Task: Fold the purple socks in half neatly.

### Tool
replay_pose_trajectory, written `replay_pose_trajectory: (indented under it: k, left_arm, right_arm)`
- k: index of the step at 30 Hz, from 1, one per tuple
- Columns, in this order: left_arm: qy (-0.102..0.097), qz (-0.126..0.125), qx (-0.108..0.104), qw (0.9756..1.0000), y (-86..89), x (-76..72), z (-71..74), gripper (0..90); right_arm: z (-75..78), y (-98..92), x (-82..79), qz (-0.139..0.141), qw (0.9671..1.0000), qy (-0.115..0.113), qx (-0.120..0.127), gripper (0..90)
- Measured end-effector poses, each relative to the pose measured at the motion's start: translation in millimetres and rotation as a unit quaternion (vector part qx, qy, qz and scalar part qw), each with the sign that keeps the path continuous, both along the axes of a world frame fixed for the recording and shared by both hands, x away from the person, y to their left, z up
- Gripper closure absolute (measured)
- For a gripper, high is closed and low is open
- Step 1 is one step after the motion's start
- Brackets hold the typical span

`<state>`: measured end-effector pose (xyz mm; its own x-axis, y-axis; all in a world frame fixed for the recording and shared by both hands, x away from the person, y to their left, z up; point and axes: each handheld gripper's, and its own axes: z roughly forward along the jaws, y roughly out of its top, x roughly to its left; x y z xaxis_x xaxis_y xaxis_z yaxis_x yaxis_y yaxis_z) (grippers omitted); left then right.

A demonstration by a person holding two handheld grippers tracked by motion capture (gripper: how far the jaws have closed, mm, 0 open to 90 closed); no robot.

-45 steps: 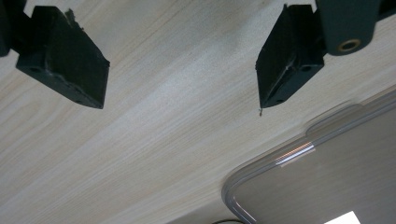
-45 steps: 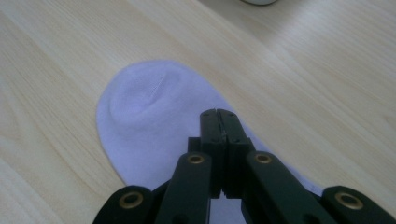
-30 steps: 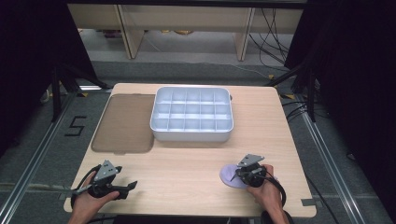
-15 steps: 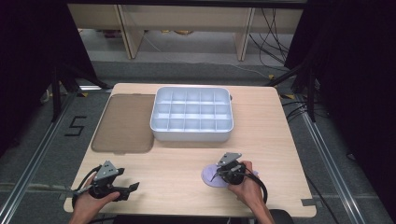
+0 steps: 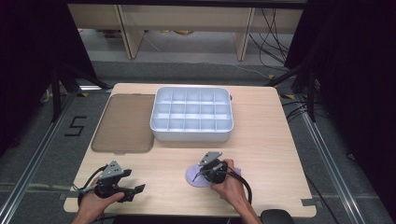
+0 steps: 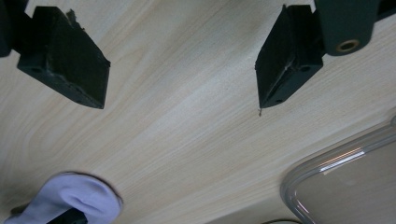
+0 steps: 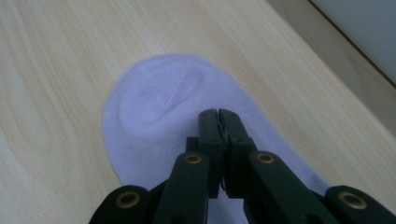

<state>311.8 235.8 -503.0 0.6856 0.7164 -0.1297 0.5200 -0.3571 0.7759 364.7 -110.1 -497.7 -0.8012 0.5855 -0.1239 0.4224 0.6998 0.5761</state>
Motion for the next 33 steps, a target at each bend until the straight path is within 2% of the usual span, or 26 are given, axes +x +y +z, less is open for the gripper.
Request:
replay_pose_trajectory:
  k: [2, 3, 4, 6, 7, 9, 11, 12, 13, 15, 16, 18, 20, 21, 22, 24, 25, 26, 27, 28, 29, 30, 31, 33]
  left_arm:
    - [-0.003, 0.004, -0.003, 1.0000, -1.3, -0.3, -1.0, 17.0]
    - [0.005, 0.006, -0.012, 0.9999, -2.7, -0.3, -1.4, 17.0]
    - [0.004, 0.000, -0.002, 1.0000, -1.9, 0.4, -0.6, 17.0]
    - [0.001, -0.003, 0.003, 1.0000, -1.2, 1.0, -0.7, 17.0]
    - [-0.001, 0.002, -0.004, 1.0000, -2.3, 1.0, -1.8, 17.0]
    - [-0.001, 0.002, 0.000, 1.0000, -2.1, 1.4, -2.1, 17.0]
    - [0.001, 0.001, 0.002, 1.0000, -2.1, 1.9, -1.9, 17.0]
    - [0.002, -0.002, 0.014, 0.9999, -1.0, 2.6, -1.4, 17.0]
    - [0.000, 0.007, -0.009, 0.9999, -4.4, 1.8, -3.6, 17.0]
    - [0.004, 0.011, -0.009, 0.9999, -5.4, 1.0, -3.2, 17.0]
    - [0.000, 0.003, 0.001, 1.0000, -4.5, 1.6, -2.3, 17.2]
    - [-0.004, 0.003, -0.003, 1.0000, -6.2, 1.2, -2.4, 18.3]
    - [-0.008, -0.010, 0.012, 0.9998, -6.5, 1.5, -1.6, 18.3]
    - [-0.011, -0.001, -0.001, 0.9999, -10.5, 0.6, -2.6, 18.3]
    - [-0.008, -0.003, 0.004, 1.0000, -11.0, 0.5, -2.4, 18.3]
    - [-0.007, -0.002, 0.001, 1.0000, -12.8, 0.6, -3.3, 18.3]
    - [-0.006, -0.007, 0.008, 0.9999, -12.8, 0.6, -3.8, 18.8]
    - [-0.010, -0.006, 0.004, 0.9999, -14.1, 0.5, -4.4, 18.9]
    - [-0.010, -0.006, 0.004, 0.9999, -14.1, 0.5, -4.4, 19.1]
    - [-0.013, -0.016, 0.018, 0.9996, -12.4, 1.1, -3.8, 19.1]
    - [-0.011, -0.015, 0.021, 0.9996, -12.0, 0.6, -3.6, 19.2]
    - [-0.013, -0.015, 0.020, 0.9996, -11.7, 0.4, -3.9, 19.2]
    - [-0.012, -0.014, 0.021, 0.9996, -10.7, 0.1, -3.2, 19.2]
    - [-0.009, -0.005, 0.018, 0.9998, -11.2, -0.2, -3.5, 19.3]
  right_arm:
    - [-0.3, 2.9, 0.7, 0.006, 1.0000, -0.001, -0.001, 89.0]
    - [-0.2, 7.7, 1.2, 0.011, 0.9999, 0.000, -0.001, 89.0]
    - [-0.1, 13.7, 3.2, 0.017, 0.9998, -0.001, -0.004, 89.0]
    - [-1.5, 19.0, 3.8, 0.015, 0.9999, -0.005, 0.002, 89.0]
    - [-1.4, 22.2, 5.0, 0.019, 0.9998, -0.001, 0.004, 89.0]
    - [-2.1, 31.6, 6.4, 0.022, 0.9997, -0.003, 0.005, 89.0]
    - [-1.1, 33.3, 6.8, 0.021, 0.9998, 0.000, 0.003, 89.0]
    - [-2.6, 37.3, 7.8, 0.028, 0.9995, -0.003, 0.009, 89.0]
    - [-2.0, 40.2, 8.7, 0.029, 0.9996, -0.003, 0.004, 89.0]
    - [-3.4, 42.3, 9.3, 0.037, 0.9992, -0.012, 0.009, 89.0]
    - [-3.3, 44.1, 9.4, 0.030, 0.9995, -0.007, 0.010, 88.9]
    - [-3.4, 46.3, 10.1, 0.036, 0.9993, -0.004, 0.014, 88.7]
    - [-4.1, 47.8, 10.6, 0.041, 0.9990, -0.006, 0.016, 88.7]
    - [-3.3, 48.4, 10.3, 0.039, 0.9991, -0.003, 0.015, 88.4]
    - [-3.5, 48.4, 10.6, 0.040, 0.9991, -0.004, 0.016, 88.2]
    - [-3.6, 48.6, 10.6, 0.038, 0.9991, -0.003, 0.018, 87.8]
    - [-4.4, 49.6, 9.5, 0.020, 0.9993, 0.001, 0.031, 86.8]
    - [-3.1, 49.3, 8.7, 0.018, 0.9991, 0.015, 0.035, 86.8]
    - [-3.1, 49.3, 8.7, 0.018, 0.9991, 0.015, 0.035, 86.8]
    - [-3.5, 47.5, 11.2, 0.033, 0.9990, 0.002, 0.031, 86.7]
    - [-2.7, 47.2, 10.8, 0.030, 0.9984, 0.011, 0.045, 86.7]
    - [-0.1, 45.8, 10.6, 0.022, 0.9983, 0.018, 0.050, 86.7]
    - [3.2, 40.8, 13.6, 0.022, 0.9972, 0.015, 0.070, 86.6]
    - [4.5, 38.3, 14.4, 0.022, 0.9970, 0.009, 0.074, 86.6]
